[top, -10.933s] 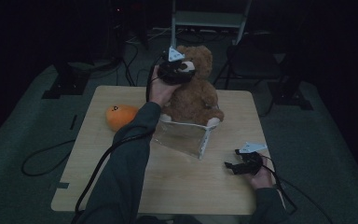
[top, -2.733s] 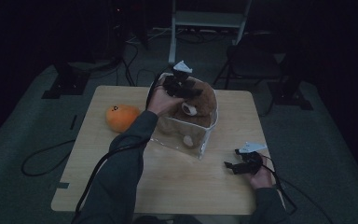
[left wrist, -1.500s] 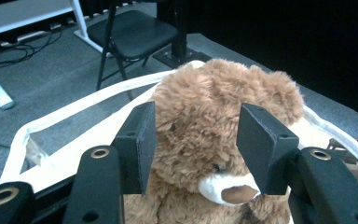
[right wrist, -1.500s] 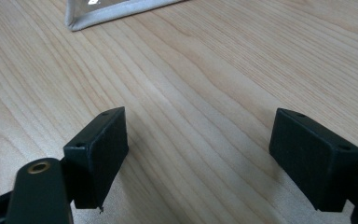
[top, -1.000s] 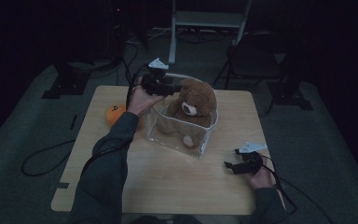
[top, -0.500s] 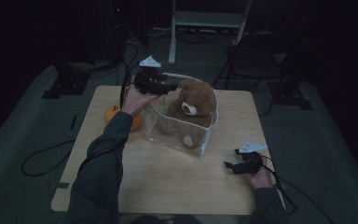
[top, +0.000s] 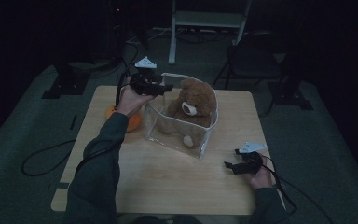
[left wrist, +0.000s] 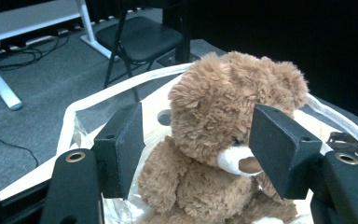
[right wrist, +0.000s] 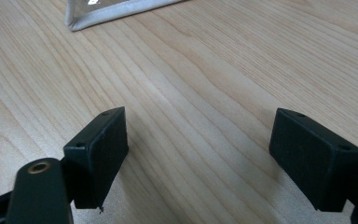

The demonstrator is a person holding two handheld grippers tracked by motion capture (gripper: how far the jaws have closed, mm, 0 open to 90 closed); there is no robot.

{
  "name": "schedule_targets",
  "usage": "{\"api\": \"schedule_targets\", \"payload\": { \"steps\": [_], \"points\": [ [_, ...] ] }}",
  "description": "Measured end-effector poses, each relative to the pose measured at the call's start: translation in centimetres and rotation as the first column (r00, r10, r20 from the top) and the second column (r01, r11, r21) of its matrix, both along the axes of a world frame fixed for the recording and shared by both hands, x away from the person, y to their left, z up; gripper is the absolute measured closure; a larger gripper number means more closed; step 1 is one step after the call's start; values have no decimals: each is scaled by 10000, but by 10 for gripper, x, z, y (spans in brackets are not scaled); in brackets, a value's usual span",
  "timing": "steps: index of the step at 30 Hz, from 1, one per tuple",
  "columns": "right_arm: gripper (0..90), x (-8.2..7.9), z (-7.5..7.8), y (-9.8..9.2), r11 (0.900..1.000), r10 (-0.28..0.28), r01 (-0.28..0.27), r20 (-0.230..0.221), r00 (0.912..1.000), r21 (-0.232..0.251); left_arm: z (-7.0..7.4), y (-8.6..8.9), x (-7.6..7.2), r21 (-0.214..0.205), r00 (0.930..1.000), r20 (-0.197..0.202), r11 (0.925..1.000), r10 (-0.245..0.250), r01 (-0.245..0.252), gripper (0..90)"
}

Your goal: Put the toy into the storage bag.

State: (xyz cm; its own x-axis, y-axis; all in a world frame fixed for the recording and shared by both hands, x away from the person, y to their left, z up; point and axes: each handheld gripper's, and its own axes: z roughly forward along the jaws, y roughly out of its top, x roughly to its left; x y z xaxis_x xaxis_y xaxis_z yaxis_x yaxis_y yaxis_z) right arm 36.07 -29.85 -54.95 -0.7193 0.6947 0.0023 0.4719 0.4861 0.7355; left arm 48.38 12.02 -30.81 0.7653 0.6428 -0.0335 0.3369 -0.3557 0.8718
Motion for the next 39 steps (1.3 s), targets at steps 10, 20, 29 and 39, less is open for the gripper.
{"api": "schedule_targets", "payload": {
  "steps": [10, 20, 29, 39],
  "points": [
    [186, 0, 0, 0, 10000, -1, 1, 0, 10000, -1, -3, 5, -1, 229, 9997, 38, 9995, 221, -222, 367],
    [186, 0, 0, 0, 10000, -1, 1, -2, 10000, -2, -4, 21, -3, 55, 9986, 78, 9986, 532, -533, 373],
    [186, 0, 0, 0, 10000, 3, -3, 1, 10000, -12, -7, 32, -4, 100, 9971, -7, 9971, 756, -756, 375],
    [186, 0, 0, 0, 10000, 1, -1, 1, 10000, -11, -11, 39, -6, 12, 9960, -20, 9960, 898, -898, 376]
  ]
}}
